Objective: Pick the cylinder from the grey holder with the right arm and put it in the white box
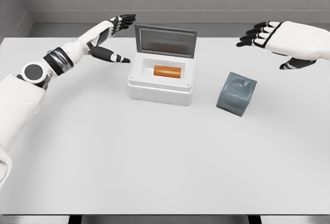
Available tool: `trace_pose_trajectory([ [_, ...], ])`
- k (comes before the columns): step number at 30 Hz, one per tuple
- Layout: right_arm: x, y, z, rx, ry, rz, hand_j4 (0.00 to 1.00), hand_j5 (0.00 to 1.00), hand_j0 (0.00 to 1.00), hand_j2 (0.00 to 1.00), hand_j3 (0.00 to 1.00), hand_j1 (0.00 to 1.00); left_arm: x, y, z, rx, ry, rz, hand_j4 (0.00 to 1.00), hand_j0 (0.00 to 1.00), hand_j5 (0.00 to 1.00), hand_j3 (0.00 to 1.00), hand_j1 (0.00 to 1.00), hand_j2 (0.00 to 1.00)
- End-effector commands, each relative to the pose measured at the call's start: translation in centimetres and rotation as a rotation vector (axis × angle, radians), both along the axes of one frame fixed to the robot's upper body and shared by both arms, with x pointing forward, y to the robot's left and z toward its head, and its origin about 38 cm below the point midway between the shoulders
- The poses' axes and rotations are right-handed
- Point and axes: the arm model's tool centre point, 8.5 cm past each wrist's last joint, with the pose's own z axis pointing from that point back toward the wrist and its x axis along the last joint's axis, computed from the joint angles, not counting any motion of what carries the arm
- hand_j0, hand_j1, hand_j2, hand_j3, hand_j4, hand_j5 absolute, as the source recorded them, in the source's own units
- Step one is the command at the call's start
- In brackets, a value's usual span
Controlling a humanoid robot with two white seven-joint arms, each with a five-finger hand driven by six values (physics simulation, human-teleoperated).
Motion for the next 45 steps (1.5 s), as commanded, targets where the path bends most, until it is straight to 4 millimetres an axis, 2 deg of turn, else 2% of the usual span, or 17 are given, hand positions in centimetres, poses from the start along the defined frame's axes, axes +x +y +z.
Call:
trace_pose_trajectory([
  [1,0.0,0.0,0.1,0.008,0.000,-0.001,1.00,1.00,1.00,1.00,1.00,1.00,0.4,0.0,1.0,-0.057,-0.017,0.015,1.00,1.00,1.00,1.00,1.00,1.00],
  [4,-0.1,-0.1,-0.7,0.006,0.018,-0.004,1.00,1.00,1.00,1.00,1.00,1.00,0.4,-0.8,1.1,-0.069,-0.019,0.004,1.00,1.00,1.00,1.00,1.00,1.00],
  [9,-0.2,0.1,-0.5,0.006,0.013,0.002,1.00,1.00,1.00,1.00,1.00,1.00,0.4,-2.3,1.3,-0.050,-0.029,-0.036,1.00,1.00,1.00,1.00,1.00,1.00],
  [18,-0.2,0.1,-0.5,0.005,0.012,0.002,1.00,1.00,1.00,1.00,1.00,1.00,0.1,-1.5,1.0,-0.025,-0.016,-0.054,1.00,1.00,1.00,1.00,1.00,1.00],
  [27,-0.2,0.2,-0.2,0.004,0.005,0.006,1.00,1.00,1.00,1.00,1.00,1.00,-0.4,-2.6,1.2,-0.021,-0.027,-0.101,1.00,1.00,1.00,1.00,1.00,1.00],
  [33,-0.2,0.2,-0.3,0.004,0.006,0.006,1.00,1.00,1.00,1.00,1.00,1.00,-0.5,-1.8,0.8,-0.014,-0.020,-0.089,1.00,1.00,1.00,1.00,1.00,1.00],
  [35,-0.2,0.2,-0.3,0.004,0.008,0.006,1.00,1.00,1.00,1.00,1.00,1.00,-0.8,-1.9,1.2,-0.015,-0.036,-0.104,1.00,1.00,1.00,1.00,1.00,1.00],
  [38,-0.2,0.2,-0.1,0.004,0.003,0.006,1.00,1.00,1.00,1.00,1.00,1.00,-1.5,-1.4,0.9,-0.007,-0.039,-0.113,1.00,1.00,1.00,1.00,1.00,1.00],
  [45,-0.2,0.2,-0.1,0.003,0.003,0.005,1.00,1.00,1.00,1.00,1.00,1.00,-1.5,0.1,1.1,0.005,-0.040,-0.091,1.00,1.00,1.00,1.00,1.00,1.00],
])
